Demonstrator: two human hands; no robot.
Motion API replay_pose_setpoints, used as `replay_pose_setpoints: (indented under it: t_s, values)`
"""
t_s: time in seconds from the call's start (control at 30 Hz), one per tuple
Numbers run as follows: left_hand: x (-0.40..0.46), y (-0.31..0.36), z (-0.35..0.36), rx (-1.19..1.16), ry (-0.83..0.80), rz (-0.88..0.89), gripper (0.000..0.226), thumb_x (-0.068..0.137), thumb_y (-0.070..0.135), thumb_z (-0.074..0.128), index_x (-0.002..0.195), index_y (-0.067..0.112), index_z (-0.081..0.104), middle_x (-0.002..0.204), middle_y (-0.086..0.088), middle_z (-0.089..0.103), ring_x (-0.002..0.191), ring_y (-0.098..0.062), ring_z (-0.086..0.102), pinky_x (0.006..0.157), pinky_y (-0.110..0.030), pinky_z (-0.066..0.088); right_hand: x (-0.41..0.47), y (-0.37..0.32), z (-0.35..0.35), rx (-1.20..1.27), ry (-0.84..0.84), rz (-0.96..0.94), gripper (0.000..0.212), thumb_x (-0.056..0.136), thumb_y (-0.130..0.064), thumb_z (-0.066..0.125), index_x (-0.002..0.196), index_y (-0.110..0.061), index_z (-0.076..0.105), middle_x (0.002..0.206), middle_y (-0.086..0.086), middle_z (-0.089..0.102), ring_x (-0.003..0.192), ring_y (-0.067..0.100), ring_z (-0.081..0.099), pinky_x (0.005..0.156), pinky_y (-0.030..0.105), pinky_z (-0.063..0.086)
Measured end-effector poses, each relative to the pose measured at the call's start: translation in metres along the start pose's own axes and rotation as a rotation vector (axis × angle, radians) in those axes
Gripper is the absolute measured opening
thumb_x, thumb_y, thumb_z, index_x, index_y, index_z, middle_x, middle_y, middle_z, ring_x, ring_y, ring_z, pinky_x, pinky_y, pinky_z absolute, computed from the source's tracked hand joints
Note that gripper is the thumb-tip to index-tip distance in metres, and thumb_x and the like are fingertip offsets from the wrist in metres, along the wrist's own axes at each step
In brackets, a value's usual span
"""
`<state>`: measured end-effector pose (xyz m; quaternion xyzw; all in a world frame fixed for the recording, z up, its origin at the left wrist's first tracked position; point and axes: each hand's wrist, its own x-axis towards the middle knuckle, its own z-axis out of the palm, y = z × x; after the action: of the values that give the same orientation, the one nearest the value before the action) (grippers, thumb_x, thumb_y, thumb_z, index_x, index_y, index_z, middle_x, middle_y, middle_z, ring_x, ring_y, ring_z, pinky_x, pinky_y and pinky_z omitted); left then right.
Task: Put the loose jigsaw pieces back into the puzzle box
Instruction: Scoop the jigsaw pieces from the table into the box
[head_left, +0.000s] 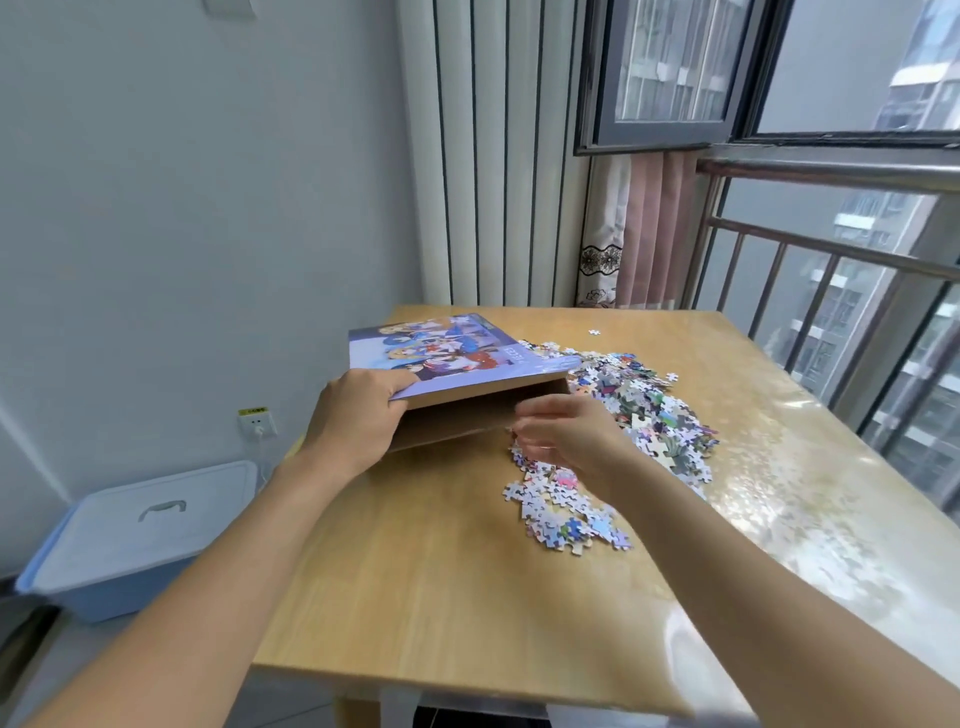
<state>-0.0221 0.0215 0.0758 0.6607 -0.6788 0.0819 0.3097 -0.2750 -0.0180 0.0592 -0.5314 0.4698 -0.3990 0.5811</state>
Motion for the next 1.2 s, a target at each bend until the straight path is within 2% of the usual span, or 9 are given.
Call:
replay_pose_setpoints:
  t_s: [0.17, 0.23, 0.3, 0.4, 0.47, 0.67, 0.9, 1.07, 1.2]
  values:
    - [-0.029, -0.026, 0.027, -0.067, -0.077, -0.047, 0.033, 0.093, 0.006, 0.06, 0.113, 0.026, 0.077, 0.111, -0.003, 0.076, 0.094, -0.034, 0.064, 0.07, -0.036, 0.049, -0.004, 0.036, -0.066, -0.45, 0.196, -0.212, 0.013, 0.076, 0.002, 0.083, 0.079, -0.009, 0.076, 0.068, 0.015, 0.073, 0.059, 0.021, 0.069, 0.059, 0.034, 0.055]
    - [-0.037, -0.039, 0.035, -0.043, -0.034, -0.078, 0.03, 0.095, 0.009, 0.063, 0.116, 0.024, 0.076, 0.114, -0.009, 0.075, 0.099, -0.037, 0.064, 0.071, -0.035, 0.045, -0.002, 0.044, -0.081, -0.53, 0.229, -0.322, 0.018, 0.08, 0.004, 0.078, 0.081, -0.014, 0.077, 0.075, 0.007, 0.076, 0.066, 0.018, 0.072, 0.066, 0.032, 0.055]
    - [-0.042, -0.047, 0.04, -0.016, -0.001, -0.116, 0.027, 0.096, 0.012, 0.064, 0.117, 0.024, 0.076, 0.11, -0.013, 0.072, 0.099, -0.039, 0.063, 0.073, -0.038, 0.044, -0.002, 0.047, -0.089, -0.611, 0.194, -0.41, 0.012, 0.085, -0.012, 0.079, 0.093, -0.02, 0.076, 0.09, -0.004, 0.076, 0.077, 0.008, 0.071, 0.07, 0.027, 0.053]
    - [-0.046, -0.051, 0.041, 0.007, 0.06, -0.106, 0.028, 0.095, 0.005, 0.064, 0.115, 0.02, 0.077, 0.101, -0.016, 0.07, 0.097, -0.041, 0.059, 0.073, -0.042, 0.046, -0.005, 0.05, -0.086, -0.831, 0.018, -0.358, 0.066, 0.073, -0.06, 0.081, 0.128, -0.028, 0.063, 0.125, -0.016, 0.059, 0.111, 0.002, 0.055, 0.088, 0.024, 0.046]
    - [-0.045, -0.052, 0.039, 0.001, 0.126, -0.073, 0.028, 0.092, -0.002, 0.064, 0.11, 0.014, 0.078, 0.098, -0.016, 0.072, 0.097, -0.041, 0.058, 0.075, -0.044, 0.047, -0.004, 0.056, -0.077, -1.028, -0.019, -0.376, 0.094, 0.067, -0.075, 0.075, 0.144, -0.03, 0.047, 0.141, -0.01, 0.045, 0.132, 0.01, 0.036, 0.106, 0.032, 0.037]
    - [-0.03, -0.076, 0.015, 0.092, 0.192, -0.052, 0.026, 0.092, 0.0, 0.058, 0.108, 0.01, 0.076, 0.103, -0.014, 0.074, 0.097, -0.041, 0.055, 0.08, -0.046, 0.045, 0.023, 0.057, -0.065, -1.071, 0.099, -0.37, 0.095, 0.078, -0.064, 0.073, 0.154, -0.022, 0.034, 0.158, 0.001, 0.029, 0.147, 0.021, 0.019, 0.118, 0.042, 0.031]
    - [-0.049, -0.095, 0.014, 0.076, 0.051, -0.033, 0.027, 0.09, -0.014, 0.061, 0.108, 0.001, 0.074, 0.102, -0.019, 0.073, 0.096, -0.043, 0.059, 0.081, -0.042, 0.04, 0.062, 0.044, -0.038, -1.158, -0.145, -0.443, 0.079, 0.086, -0.052, 0.07, 0.152, -0.02, 0.041, 0.16, 0.003, 0.034, 0.148, 0.021, 0.028, 0.12, 0.042, 0.029]
    - [-0.071, -0.112, 0.026, 0.082, 0.135, 0.01, 0.027, 0.091, 0.0, 0.049, 0.104, 0.006, 0.072, 0.1, -0.015, 0.07, 0.096, -0.034, 0.049, 0.085, -0.028, 0.031, 0.09, 0.046, -0.006, -1.442, -0.361, -0.452, 0.075, 0.092, -0.057, 0.054, 0.156, -0.024, 0.033, 0.165, 0.001, 0.024, 0.155, 0.023, 0.008, 0.126, 0.048, 0.009]
    - [-0.07, -0.11, 0.027, 0.097, 0.115, -0.007, 0.026, 0.091, -0.014, 0.059, 0.106, 0.005, 0.07, 0.102, -0.017, 0.07, 0.098, -0.039, 0.051, 0.089, -0.035, 0.035, 0.106, 0.044, -0.005, -1.557, -0.377, -0.395, 0.072, 0.095, -0.064, 0.041, 0.155, -0.025, 0.033, 0.162, 0.001, 0.032, 0.154, 0.023, 0.016, 0.124, 0.05, 0.005]
